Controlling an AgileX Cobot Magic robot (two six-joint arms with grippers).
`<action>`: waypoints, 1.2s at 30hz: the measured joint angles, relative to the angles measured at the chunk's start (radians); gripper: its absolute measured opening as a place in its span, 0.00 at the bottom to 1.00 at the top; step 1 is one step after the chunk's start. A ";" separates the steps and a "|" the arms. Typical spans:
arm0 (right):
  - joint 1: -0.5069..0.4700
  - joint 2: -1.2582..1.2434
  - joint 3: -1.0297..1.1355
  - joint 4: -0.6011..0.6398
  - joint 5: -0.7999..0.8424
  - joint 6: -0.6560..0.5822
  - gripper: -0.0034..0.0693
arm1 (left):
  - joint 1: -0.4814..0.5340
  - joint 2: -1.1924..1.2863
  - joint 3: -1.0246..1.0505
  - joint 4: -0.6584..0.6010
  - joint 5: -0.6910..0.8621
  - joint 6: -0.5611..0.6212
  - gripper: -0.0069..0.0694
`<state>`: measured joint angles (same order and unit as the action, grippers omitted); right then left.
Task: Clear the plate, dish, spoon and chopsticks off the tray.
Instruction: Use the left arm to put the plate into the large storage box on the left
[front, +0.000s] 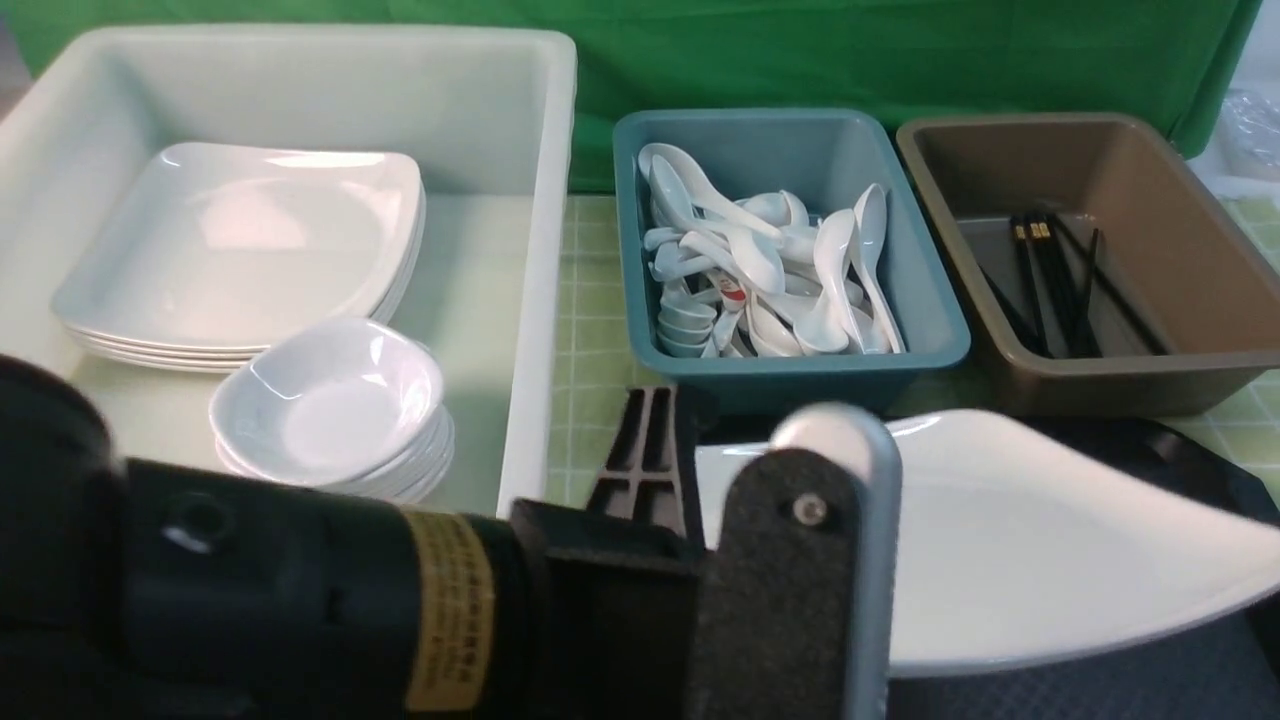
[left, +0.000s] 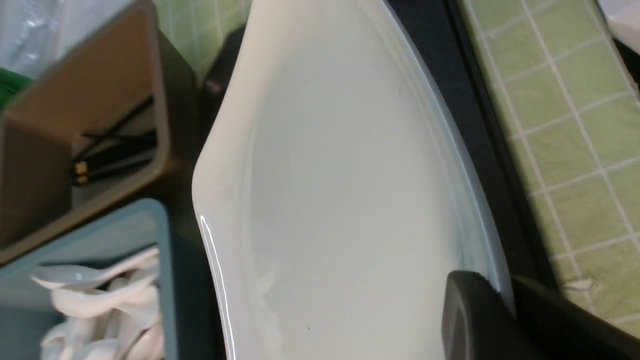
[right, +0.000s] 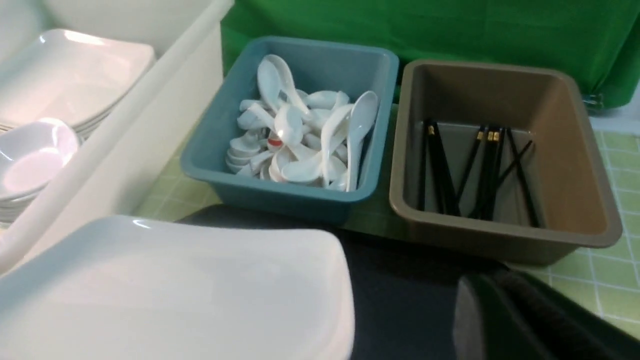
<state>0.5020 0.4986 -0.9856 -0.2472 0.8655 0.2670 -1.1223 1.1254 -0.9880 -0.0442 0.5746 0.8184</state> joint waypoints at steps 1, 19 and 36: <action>0.000 0.005 0.000 -0.002 -0.008 0.003 0.10 | 0.005 -0.018 -0.014 0.009 0.000 -0.019 0.14; 0.000 0.276 -0.058 0.191 -0.144 -0.191 0.08 | 0.837 0.168 -0.138 0.332 -0.032 -0.270 0.13; 0.000 0.279 -0.057 0.247 -0.041 -0.285 0.09 | 0.914 0.615 -0.352 0.507 -0.006 -0.508 0.13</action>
<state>0.5020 0.7771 -1.0423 0.0000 0.8250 -0.0181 -0.2087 1.7401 -1.3395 0.4630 0.5683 0.3101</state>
